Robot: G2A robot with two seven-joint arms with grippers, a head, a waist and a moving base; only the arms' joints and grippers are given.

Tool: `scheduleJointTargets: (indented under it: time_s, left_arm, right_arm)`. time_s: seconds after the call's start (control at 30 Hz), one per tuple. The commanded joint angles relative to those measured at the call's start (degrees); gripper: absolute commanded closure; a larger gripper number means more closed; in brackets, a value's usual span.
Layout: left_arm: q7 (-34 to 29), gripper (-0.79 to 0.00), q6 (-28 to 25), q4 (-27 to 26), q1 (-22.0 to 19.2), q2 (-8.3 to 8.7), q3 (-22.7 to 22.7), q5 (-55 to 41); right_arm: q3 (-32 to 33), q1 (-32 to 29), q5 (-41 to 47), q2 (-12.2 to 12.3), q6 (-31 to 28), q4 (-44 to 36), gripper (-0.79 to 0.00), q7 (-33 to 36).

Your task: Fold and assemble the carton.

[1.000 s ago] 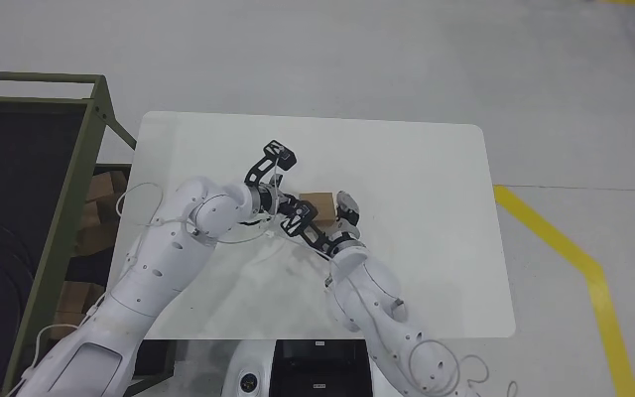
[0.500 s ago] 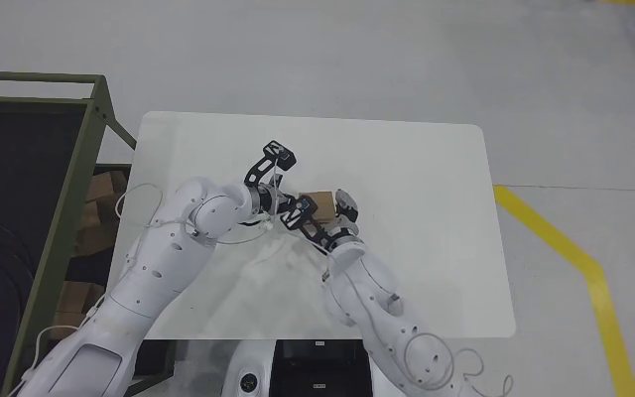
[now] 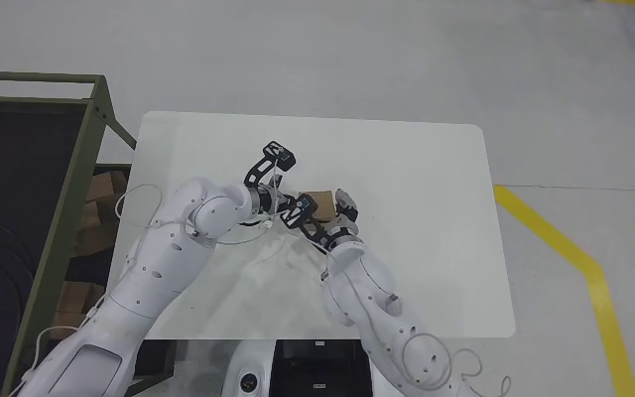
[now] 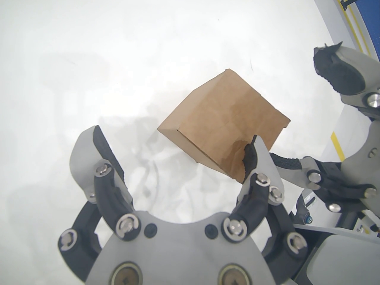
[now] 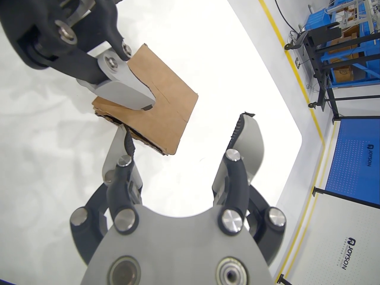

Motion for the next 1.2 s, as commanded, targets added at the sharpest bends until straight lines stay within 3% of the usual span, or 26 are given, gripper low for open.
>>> scheduleJointTargets:
  time_s: [0.0,0.8,1.17]
  left_arm:
    - [0.0,-0.785,-0.01,-0.01,0.03,-0.01,-0.02,0.02]
    - [-0.45,-0.785,0.08,-0.08,-0.12,-0.17,0.04,0.19]
    - [-0.77,-0.785,0.11,0.0,-0.3,-0.26,0.18,0.3]
  right_arm:
    - [0.11,-0.21,-0.15,-0.03,-0.01,-0.16,-0.576,-0.15]
    - [1.14,-1.71,-1.09,-0.47,-0.42,-0.94,-0.622,-1.23]
    - [0.75,-0.73,-1.88,-1.14,1.24,0.36,-0.603,-0.15]
